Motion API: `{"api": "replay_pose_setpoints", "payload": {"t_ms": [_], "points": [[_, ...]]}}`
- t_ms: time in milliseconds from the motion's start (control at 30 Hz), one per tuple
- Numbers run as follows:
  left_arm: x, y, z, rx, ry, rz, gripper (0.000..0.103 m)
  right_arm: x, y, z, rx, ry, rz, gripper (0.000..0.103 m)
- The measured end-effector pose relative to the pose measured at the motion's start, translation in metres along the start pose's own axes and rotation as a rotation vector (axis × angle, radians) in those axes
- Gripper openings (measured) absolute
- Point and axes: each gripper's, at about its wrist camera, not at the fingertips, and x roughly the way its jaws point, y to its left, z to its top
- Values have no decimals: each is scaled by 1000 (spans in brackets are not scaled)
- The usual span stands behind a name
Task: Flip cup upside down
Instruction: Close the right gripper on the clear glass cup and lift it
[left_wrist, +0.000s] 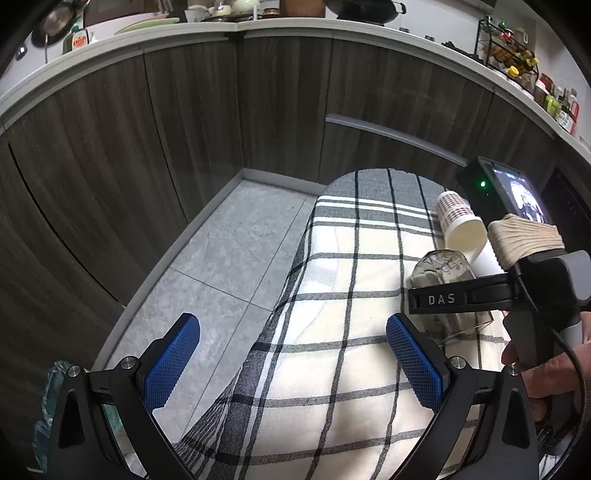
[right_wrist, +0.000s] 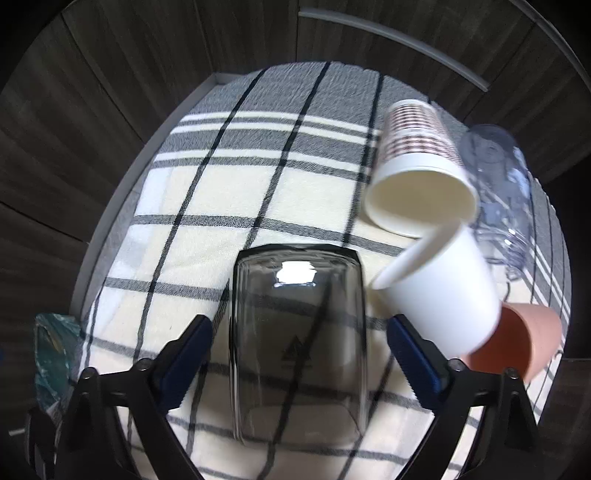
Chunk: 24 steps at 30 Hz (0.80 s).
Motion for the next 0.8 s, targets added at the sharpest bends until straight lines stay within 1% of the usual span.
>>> {"api": "replay_pose_setpoints", "payload": {"t_ms": [33, 67, 100, 133, 200, 300, 500, 667, 800], "points": [[1, 1, 0, -2, 0, 0, 103, 3, 0, 0, 3, 8, 6, 75], [1, 2, 0, -5, 2, 4, 103, 6, 0, 0, 7, 19, 11, 71], [1, 2, -1, -3, 1, 8, 103, 8, 0, 0, 12, 25, 6, 70], [0, 2, -1, 0, 1, 8, 103, 6, -2, -2, 21, 18, 4, 68], [-1, 1, 0, 6, -2, 0, 103, 4, -4, -4, 35, 13, 24, 68], [-9, -2, -1, 21, -17, -2, 103, -1, -7, -11, 47, 11, 30, 68], [-35, -6, -13, 50, -35, -24, 103, -35, -17, -45, 69, -16, 49, 67], [-61, -10, -34, 83, -27, -54, 103, -73, -29, -97, 143, -25, 46, 67], [-79, -9, -51, 100, -18, -71, 103, -81, -42, -149, 233, -30, -1, 67]]}}
